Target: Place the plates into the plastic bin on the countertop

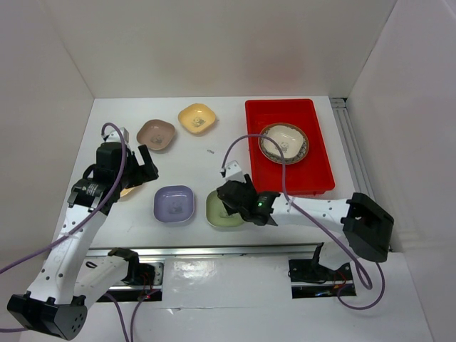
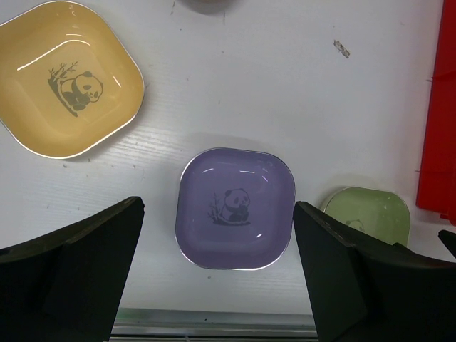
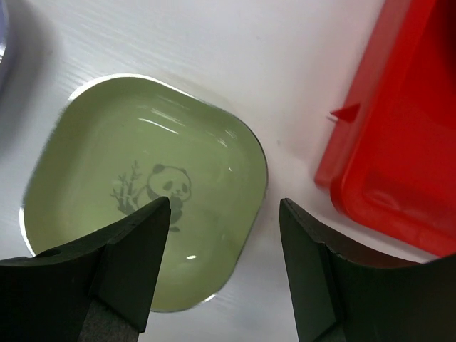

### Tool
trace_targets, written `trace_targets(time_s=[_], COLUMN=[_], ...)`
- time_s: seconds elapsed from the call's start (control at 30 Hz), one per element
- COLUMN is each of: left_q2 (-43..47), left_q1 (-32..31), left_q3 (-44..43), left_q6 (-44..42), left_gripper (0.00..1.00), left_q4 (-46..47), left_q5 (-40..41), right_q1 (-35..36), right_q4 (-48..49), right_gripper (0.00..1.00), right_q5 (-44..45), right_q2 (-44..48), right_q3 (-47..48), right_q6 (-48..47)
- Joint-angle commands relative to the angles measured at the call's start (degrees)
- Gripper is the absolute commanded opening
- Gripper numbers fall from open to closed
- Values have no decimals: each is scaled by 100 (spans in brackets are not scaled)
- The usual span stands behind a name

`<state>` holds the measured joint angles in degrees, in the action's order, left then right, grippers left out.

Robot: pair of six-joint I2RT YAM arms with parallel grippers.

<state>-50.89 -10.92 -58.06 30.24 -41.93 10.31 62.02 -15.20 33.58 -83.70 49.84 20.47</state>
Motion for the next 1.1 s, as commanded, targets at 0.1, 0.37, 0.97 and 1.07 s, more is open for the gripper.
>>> trace_targets(time_s=[0.1, 0.37, 0.97, 1.07], left_q2=[9, 9, 9, 9], left_q1=[37, 37, 37, 37], left_q3=[-12, -12, -12, -12], left_q6=[-9, -9, -9, -9], left_gripper=[100, 100, 100, 100], left_q4=[159, 159, 159, 159], left_q5=[-98, -99, -99, -47], right_q1=[-76, -199, -313, -261], right_q4=[-88, 464, 475, -253], right_gripper=[70, 60, 0, 0], right_q5=[52, -62, -222, 244], right_q2=[293, 21, -155, -295], right_q3=[-501, -1046, -618, 243], right_q6=[607, 862, 1205, 1144])
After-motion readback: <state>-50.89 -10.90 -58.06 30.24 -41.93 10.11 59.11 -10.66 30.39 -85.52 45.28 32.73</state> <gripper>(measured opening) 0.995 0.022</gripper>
